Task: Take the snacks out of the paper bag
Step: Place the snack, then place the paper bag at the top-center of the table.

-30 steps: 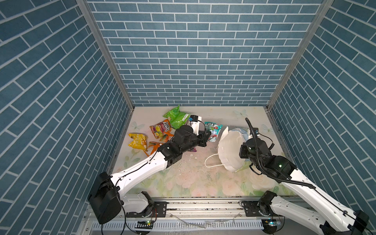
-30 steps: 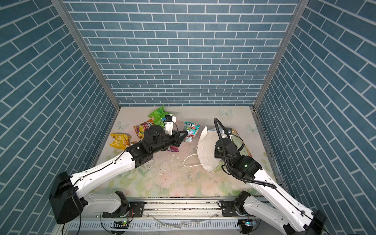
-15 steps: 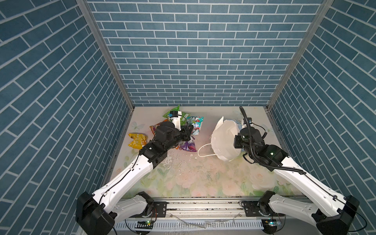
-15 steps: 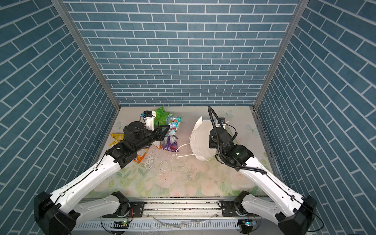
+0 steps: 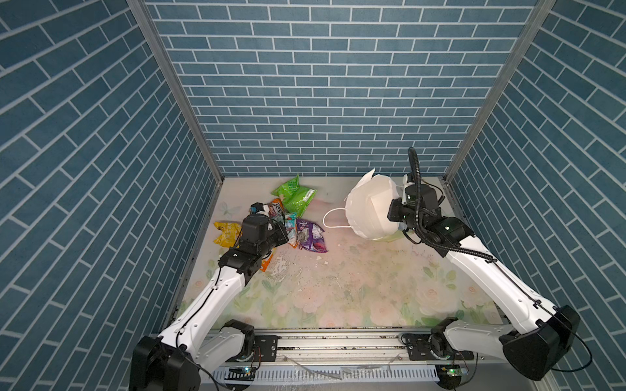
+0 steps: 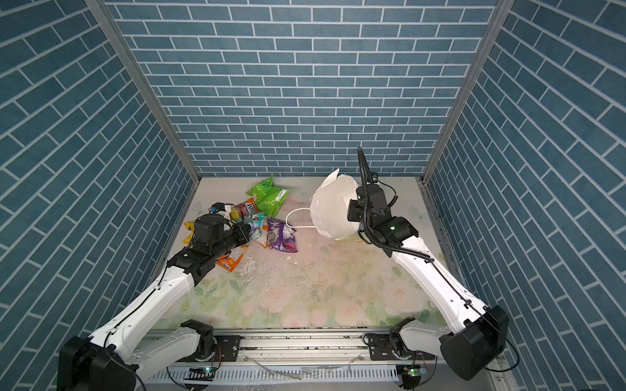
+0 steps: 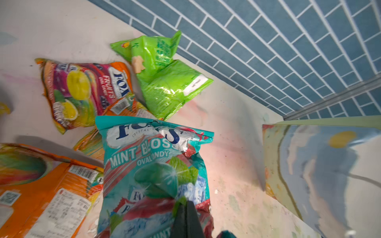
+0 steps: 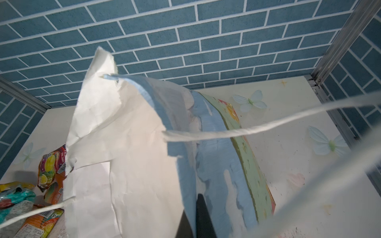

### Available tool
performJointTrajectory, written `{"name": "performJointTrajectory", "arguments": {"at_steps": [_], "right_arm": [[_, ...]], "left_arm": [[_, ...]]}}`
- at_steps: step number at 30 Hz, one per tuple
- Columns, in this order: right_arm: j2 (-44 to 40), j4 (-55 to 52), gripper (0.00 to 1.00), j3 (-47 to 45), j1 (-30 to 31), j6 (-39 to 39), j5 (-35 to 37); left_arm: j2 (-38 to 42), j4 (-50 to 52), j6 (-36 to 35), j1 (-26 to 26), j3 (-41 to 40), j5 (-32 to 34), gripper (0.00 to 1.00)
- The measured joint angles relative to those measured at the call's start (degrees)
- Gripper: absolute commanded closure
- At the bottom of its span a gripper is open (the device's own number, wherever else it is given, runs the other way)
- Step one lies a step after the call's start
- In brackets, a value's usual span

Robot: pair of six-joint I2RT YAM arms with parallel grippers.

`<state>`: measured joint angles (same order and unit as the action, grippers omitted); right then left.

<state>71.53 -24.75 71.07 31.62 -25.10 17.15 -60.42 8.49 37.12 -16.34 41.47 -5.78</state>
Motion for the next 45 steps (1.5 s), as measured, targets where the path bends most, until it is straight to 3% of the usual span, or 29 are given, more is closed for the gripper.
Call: {"name": "performJointTrajectory", "arguments": {"at_steps": [13, 14, 16, 18, 20, 38, 39, 42, 45], "right_arm": [[8.9, 2.8, 1.0, 11.1, -6.2, -1.5, -10.3], [9.5, 3.0, 1.0, 11.7, -6.4, -1.7, -10.8], [10.8, 3.3, 1.0, 12.8, -6.9, -2.1, -12.0], [11.7, 3.8, 1.0, 13.2, -7.3, -2.4, -12.9], [12.7, 4.1, 1.0, 13.5, -7.8, -3.2, -14.0], [22.0, 9.5, 1.0, 14.6, -13.8, -9.8, -25.5], [22.4, 10.0, 0.96, 14.7, -14.0, -10.3, -26.1], [23.9, 10.8, 0.63, 15.9, -14.3, -11.5, -27.7], [25.0, 10.5, 0.42, 18.1, -14.4, -12.1, -28.6]], "left_arm": [[-13.7, -2.2, -2.3, 5.7, 0.7, 2.8, 1.0], [-14.7, -2.5, -2.4, 6.0, 1.3, 2.8, 0.94], [-16.6, -3.0, -2.9, 6.5, 2.7, 3.0, 0.49], [-17.7, -3.4, -3.3, 6.8, 4.0, 2.9, 0.21], [-17.9, -3.6, -3.6, 6.9, 4.9, 2.7, 0.02], [-1.7, -1.7, -5.0, 7.0, 6.4, 2.1, 0.01], [-0.9, -1.2, -5.2, 7.0, 6.6, 2.1, 0.0], [1.0, 0.1, -5.7, 7.0, 7.3, 2.1, 0.01], [1.8, 1.6, -6.1, 7.0, 7.8, 2.0, 0.0]]}}
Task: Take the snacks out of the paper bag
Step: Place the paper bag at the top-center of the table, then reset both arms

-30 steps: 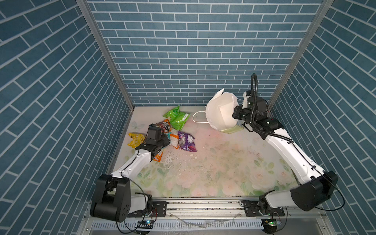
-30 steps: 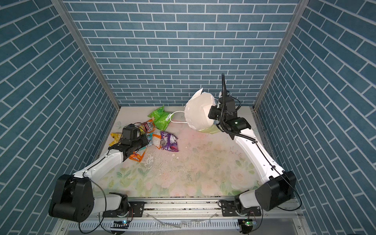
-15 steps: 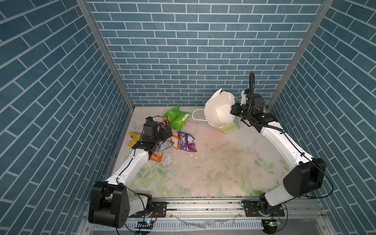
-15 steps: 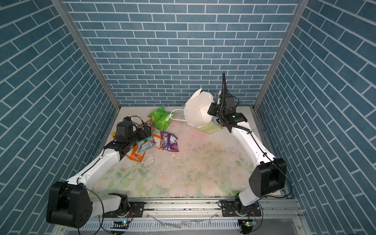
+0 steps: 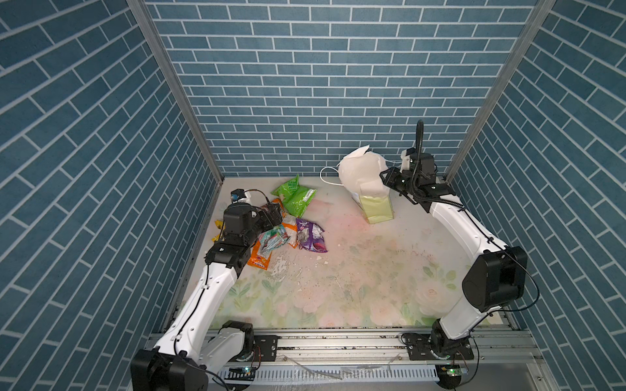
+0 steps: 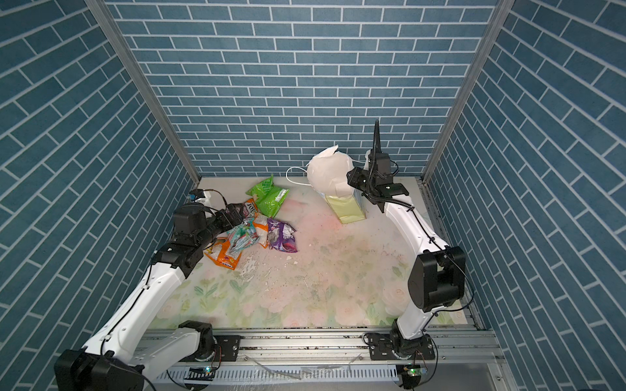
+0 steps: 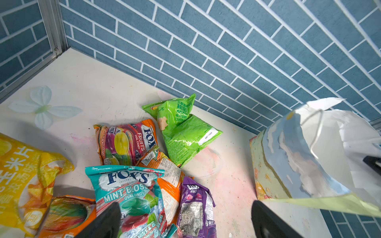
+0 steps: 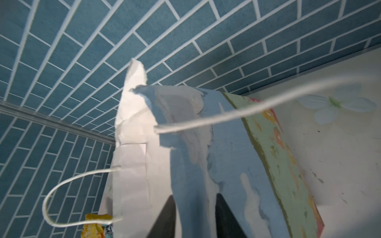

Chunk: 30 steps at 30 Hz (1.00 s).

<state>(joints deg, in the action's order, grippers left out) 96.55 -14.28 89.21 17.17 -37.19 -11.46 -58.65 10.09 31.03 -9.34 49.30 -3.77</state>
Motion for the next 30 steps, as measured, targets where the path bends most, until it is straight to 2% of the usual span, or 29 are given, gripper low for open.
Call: {"name": "performJointTrajectory", "arguments": {"at_steps": [2, 7, 13, 20, 26, 30], "right_arm": [[0.4, -0.5, 0.35, 1.7, 0.0, 0.2, -0.4], [0.3, -1.7, 0.24, 6.1, 0.0, 2.6, -0.2], [-5.0, -3.6, 0.2, 3.8, 0.0, 7.1, 4.1], [-22.9, 1.0, 0.18, -12.8, 0.0, 13.4, 12.9], [-37.3, 10.8, 0.16, -31.7, 0.0, 18.7, 22.2], [-44.4, 16.8, 0.15, -44.6, -0.1, 21.4, 30.0]], "left_arm": [[0.4, 0.8, -0.2, 0.0, 0.2, -0.2, 0.0], [2.8, 2.6, -1.0, 0.0, 0.2, -0.2, 0.01], [2.8, 1.8, -1.0, 0.0, 0.0, -0.1, 0.01], [2.6, -6.1, -1.8, -0.2, -7.0, 2.8, 0.0], [0.9, -12.1, -6.6, -0.2, -11.6, 7.3, 0.0], [0.7, -19.6, -11.0, -0.2, -17.2, 10.0, 0.0]]}}
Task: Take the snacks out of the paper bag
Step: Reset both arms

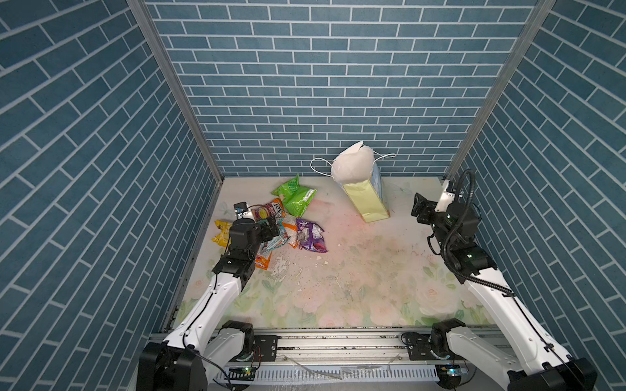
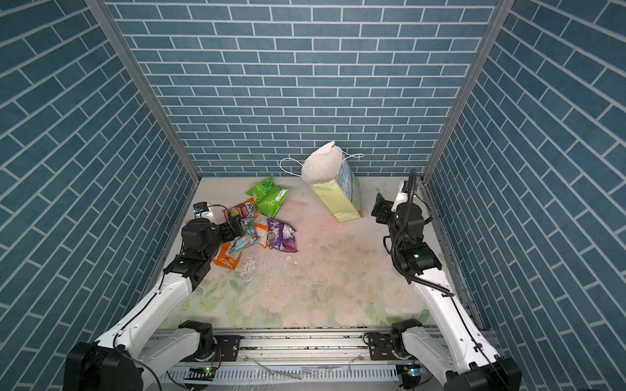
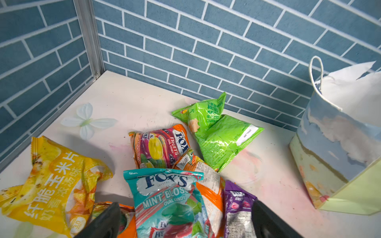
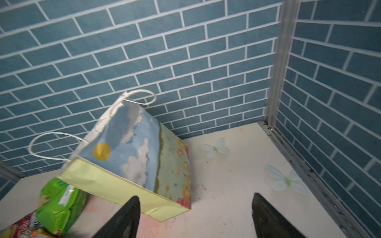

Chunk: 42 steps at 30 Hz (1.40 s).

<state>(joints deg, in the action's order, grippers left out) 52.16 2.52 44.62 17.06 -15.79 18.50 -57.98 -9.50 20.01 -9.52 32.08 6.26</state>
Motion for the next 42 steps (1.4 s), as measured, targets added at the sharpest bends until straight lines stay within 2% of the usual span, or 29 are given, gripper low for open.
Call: {"name": "performJointTrajectory", "arguments": {"at_steps": [9, 12, 18, 23, 29, 35, 42], "right_arm": [[-6.2, 13.7, 0.12, -18.9, -0.7, 5.2, 16.4], [-6.7, 16.6, 0.12, -23.6, -1.5, 5.8, 20.3], [-7.9, 22.4, 0.12, -32.8, -4.9, 6.0, 24.2], [-4.9, 26.6, 0.12, -36.1, -8.5, 5.6, 23.5], [6.7, 34.8, 0.11, -37.1, -12.6, 5.6, 20.3], [18.4, 46.9, 0.11, -36.7, -16.1, 5.6, 15.3], [29.4, 54.7, 0.1, -32.9, -17.5, 5.9, 5.8]], "left_arm": [[-9.7, -13.5, -9.5, 0.0, -5.0, 1.7, 0.0], [-12.7, -16.0, -11.7, 0.3, -5.0, 1.4, 0.0], [-13.2, -24.4, -14.8, 3.1, -6.9, -0.7, 0.01], [-13.3, -29.0, -18.0, 4.3, -9.9, -1.4, 0.0], [-12.2, -31.6, -20.1, 4.6, -11.3, -1.4, 0.01], [-9.2, -32.9, -20.9, 4.6, -14.8, -1.0, 0.0], [-6.5, -35.0, -21.4, 3.9, -17.8, 1.1, 0.0]]}}
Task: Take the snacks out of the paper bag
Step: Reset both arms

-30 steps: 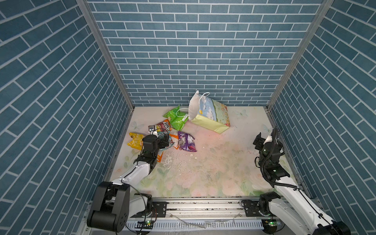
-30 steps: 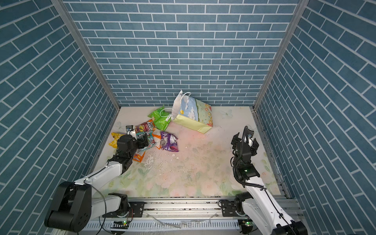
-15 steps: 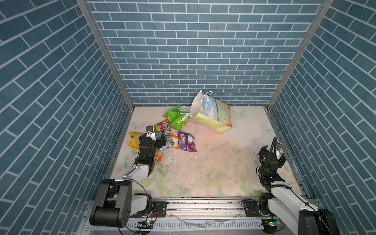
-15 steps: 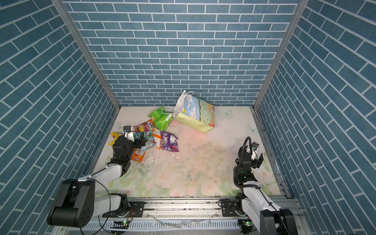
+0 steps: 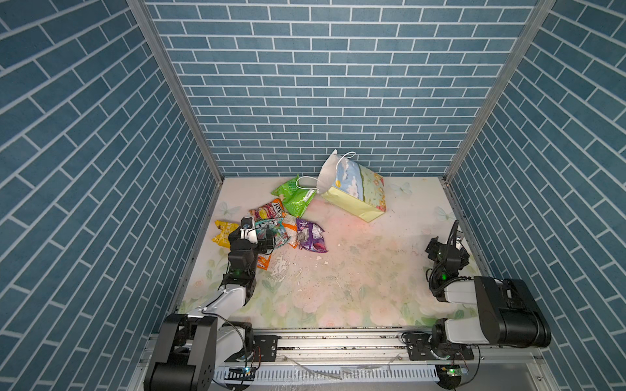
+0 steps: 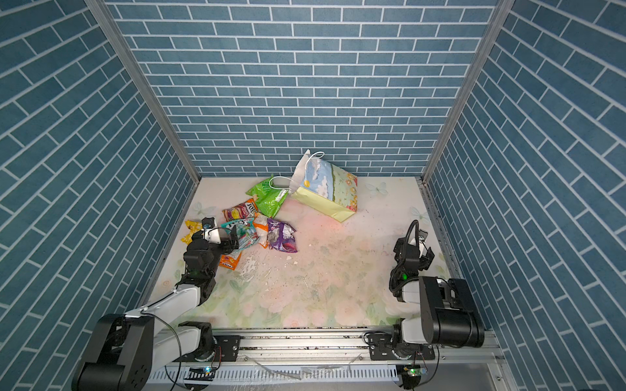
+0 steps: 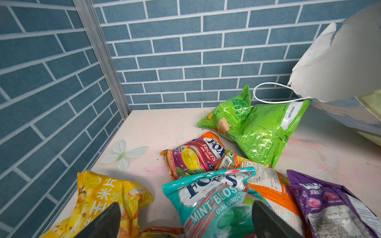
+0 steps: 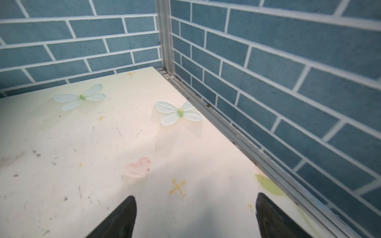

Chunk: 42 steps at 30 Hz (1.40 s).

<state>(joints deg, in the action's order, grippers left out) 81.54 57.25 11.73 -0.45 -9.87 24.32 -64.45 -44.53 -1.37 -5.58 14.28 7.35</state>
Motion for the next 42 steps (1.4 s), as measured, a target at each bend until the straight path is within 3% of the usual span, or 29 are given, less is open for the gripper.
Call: {"name": "performJointTrajectory", "arguments": {"at_steps": [7, 12, 13, 14, 22, 27, 33, 42], "right_arm": [[5.8, 0.7, 0.1, 5.0, -0.3, 2.7, -10.0], [6.2, 0.4, 0.08, 5.7, -0.5, 2.9, -11.1], [6.2, 0.3, 0.02, 5.7, -0.5, 2.9, -11.1], [6.3, 0.3, 0.01, 5.7, -0.5, 2.7, -11.1], [6.3, -1.4, 0.01, 6.6, -0.5, 3.3, -11.1], [6.3, -2.8, 0.01, 8.3, -0.5, 3.4, -11.1], [6.3, -4.2, 0.01, 8.4, -0.5, 3.4, -11.1], [6.3, -4.7, 0.01, 8.4, -0.5, 3.4, -11.1]], "left_arm": [[-1.0, -3.1, -2.5, -4.2, -2.0, 3.9, 0.0], [-8.2, -10.8, -4.6, -4.2, -6.4, 5.5, 0.0], [-9.6, -11.5, -5.0, -4.1, -6.2, 5.6, 0.0], [-10.6, -12.5, -5.4, -4.1, -6.1, 5.6, 0.0], [-24.6, -26.2, -5.7, -2.2, -5.5, 6.4, 0.0], [-24.9, -24.7, -5.4, -1.9, -2.0, 7.3, 0.0], [-24.3, -15.7, -4.2, -1.4, 5.1, 8.9, 0.01], [-24.2, -10.5, -2.6, -0.4, 5.9, 9.9, 0.0]]}}
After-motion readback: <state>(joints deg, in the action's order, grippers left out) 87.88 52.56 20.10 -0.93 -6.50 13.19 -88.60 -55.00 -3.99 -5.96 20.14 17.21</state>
